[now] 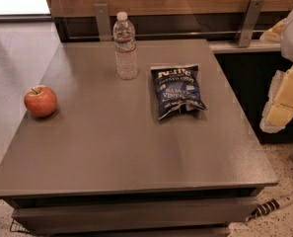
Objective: Pick apple
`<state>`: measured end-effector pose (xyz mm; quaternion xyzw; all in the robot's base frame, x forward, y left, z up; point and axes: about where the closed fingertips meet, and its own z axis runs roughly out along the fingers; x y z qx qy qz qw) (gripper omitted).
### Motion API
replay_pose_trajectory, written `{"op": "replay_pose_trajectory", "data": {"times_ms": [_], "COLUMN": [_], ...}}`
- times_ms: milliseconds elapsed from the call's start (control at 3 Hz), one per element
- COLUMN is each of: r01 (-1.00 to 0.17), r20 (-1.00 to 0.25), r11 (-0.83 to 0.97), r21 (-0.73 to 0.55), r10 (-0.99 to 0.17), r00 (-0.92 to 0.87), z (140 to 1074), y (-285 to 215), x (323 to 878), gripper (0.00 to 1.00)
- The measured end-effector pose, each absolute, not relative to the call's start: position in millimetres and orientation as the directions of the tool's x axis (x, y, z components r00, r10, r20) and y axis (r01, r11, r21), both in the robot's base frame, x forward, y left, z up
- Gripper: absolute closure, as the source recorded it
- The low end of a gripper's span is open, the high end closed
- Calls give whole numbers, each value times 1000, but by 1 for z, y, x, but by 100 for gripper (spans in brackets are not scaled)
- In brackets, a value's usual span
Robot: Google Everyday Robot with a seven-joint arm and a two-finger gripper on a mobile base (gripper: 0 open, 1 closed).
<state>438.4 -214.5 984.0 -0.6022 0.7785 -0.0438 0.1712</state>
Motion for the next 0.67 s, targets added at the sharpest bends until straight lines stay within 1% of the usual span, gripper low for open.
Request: {"op": "replay_pose_trajectory", "data": {"times_ms": [333,667], "r01": [-923,-919], "r20": [-214,-280], "r11": [271,282], "r21": [-275,-275], "r10": [-953,-938], "r00": [-216,-204], "z": [984,982], "y": [-215,-195], "x": [438,445], "gripper": [0,0]}}
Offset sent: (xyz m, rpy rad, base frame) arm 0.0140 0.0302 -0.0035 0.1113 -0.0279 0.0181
